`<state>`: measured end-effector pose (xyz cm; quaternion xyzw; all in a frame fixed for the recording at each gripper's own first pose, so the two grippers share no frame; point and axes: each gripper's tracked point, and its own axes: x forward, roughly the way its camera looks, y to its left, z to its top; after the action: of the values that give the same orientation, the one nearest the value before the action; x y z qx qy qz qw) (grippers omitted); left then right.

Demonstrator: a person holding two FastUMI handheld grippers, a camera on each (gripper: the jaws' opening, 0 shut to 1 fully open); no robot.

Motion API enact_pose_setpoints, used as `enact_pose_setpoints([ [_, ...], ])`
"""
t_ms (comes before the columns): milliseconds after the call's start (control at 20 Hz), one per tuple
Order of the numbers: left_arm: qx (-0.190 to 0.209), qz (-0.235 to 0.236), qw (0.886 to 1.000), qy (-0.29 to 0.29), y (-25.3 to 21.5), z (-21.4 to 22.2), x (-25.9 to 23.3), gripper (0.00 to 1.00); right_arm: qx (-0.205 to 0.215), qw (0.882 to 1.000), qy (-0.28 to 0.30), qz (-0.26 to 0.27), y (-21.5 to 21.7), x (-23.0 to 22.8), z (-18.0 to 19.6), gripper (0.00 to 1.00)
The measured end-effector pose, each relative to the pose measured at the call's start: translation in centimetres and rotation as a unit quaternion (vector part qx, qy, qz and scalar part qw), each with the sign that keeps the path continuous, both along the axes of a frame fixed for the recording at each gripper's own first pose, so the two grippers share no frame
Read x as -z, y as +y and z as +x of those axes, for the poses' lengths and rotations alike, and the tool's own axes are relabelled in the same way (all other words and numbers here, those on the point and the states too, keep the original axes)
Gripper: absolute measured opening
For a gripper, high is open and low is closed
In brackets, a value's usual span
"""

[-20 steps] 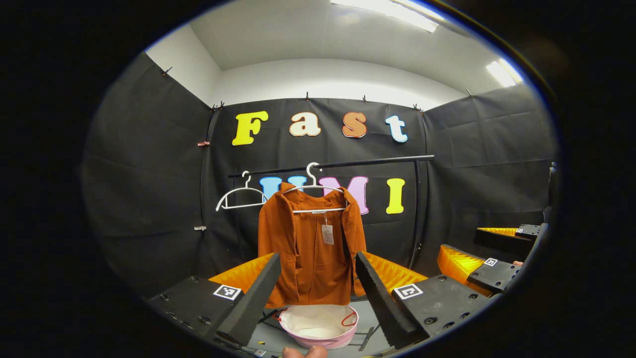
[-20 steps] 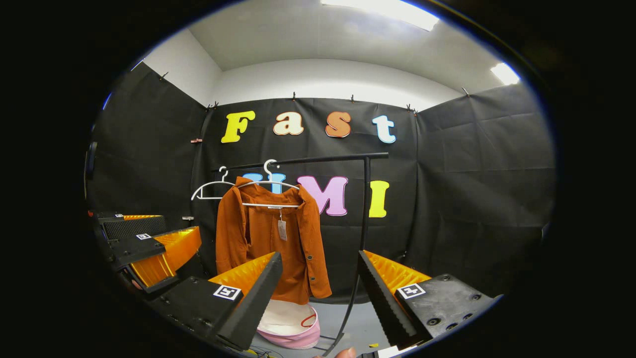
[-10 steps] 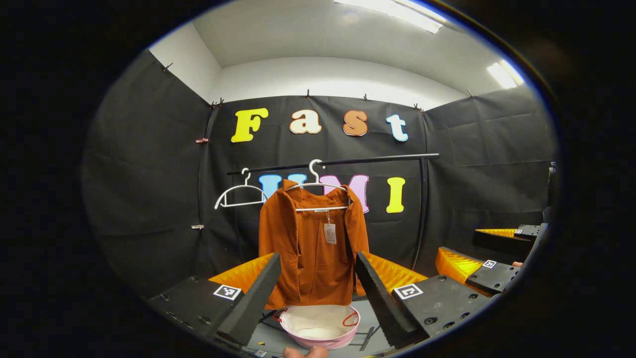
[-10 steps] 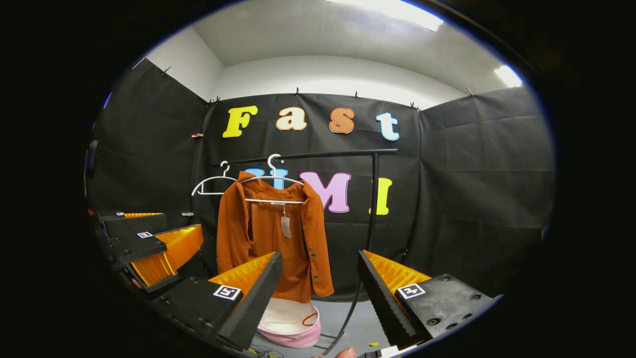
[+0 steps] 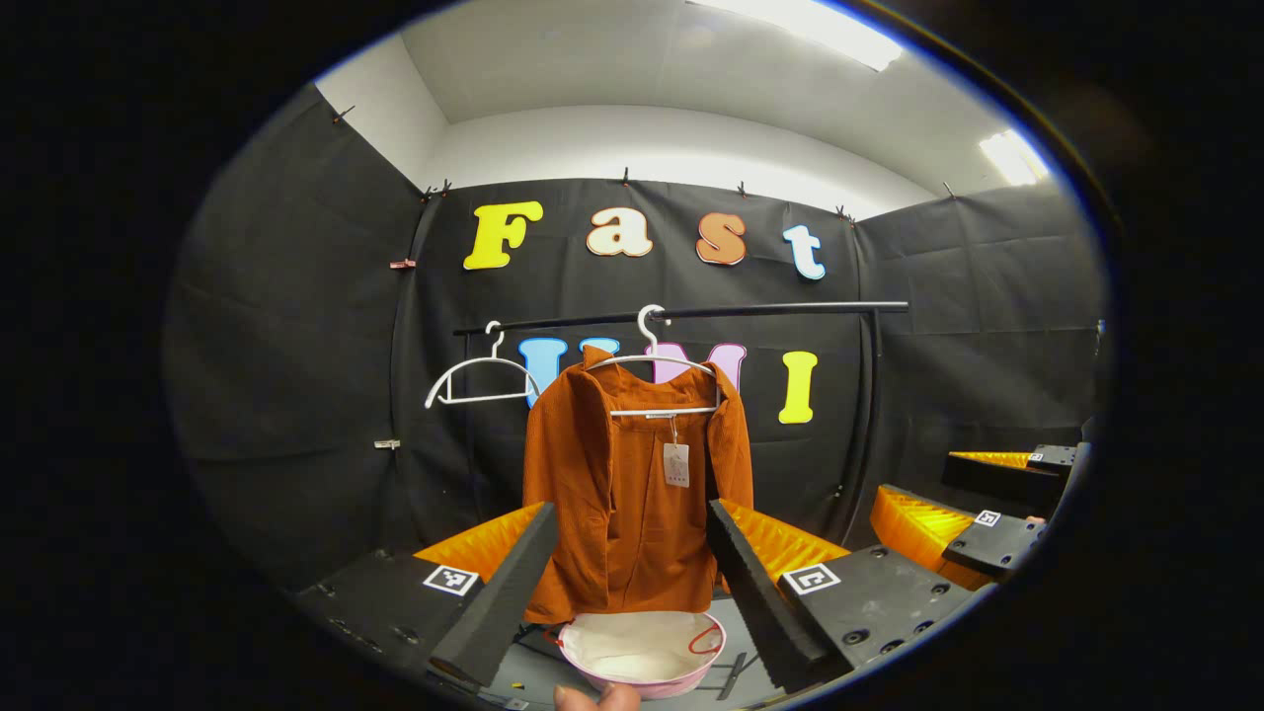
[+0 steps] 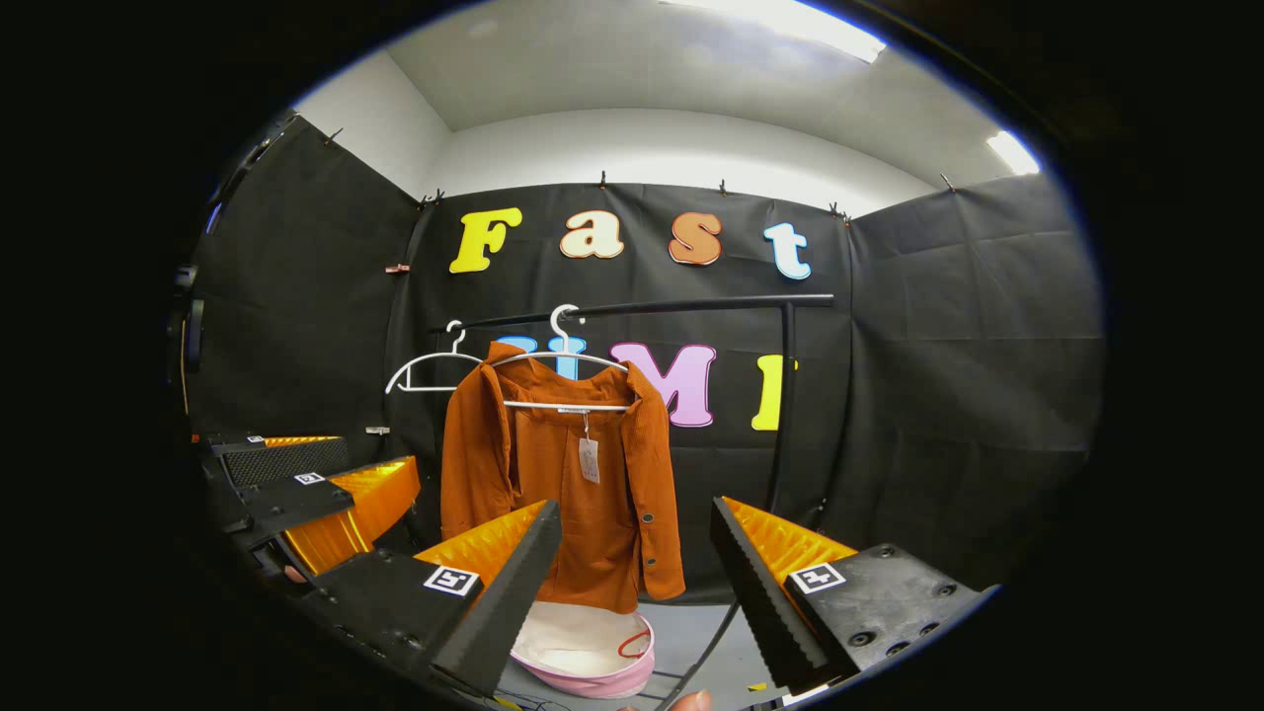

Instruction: Grasp the clothes on the hanger with both hands and then place them into the laundry hamper below.

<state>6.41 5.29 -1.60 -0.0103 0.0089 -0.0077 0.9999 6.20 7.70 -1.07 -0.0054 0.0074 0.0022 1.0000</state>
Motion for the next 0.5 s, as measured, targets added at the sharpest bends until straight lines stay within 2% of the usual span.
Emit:
enact_pose_setpoints([
  [250, 0.001, -0.006, 1.000, 0.021, 0.8, 3.6, 0.7, 0.96, 0.006, 1.000, -0.005, -0.004, -0.6, -0.1, 3.3, 0.98],
  [500, 0.005, -0.002, 1.000, 0.026, 0.1, 8.6, 0.7, 0.96, 0.001, 1.000, -0.006, -0.006, -2.1, 0.1, 8.9, 0.98],
])
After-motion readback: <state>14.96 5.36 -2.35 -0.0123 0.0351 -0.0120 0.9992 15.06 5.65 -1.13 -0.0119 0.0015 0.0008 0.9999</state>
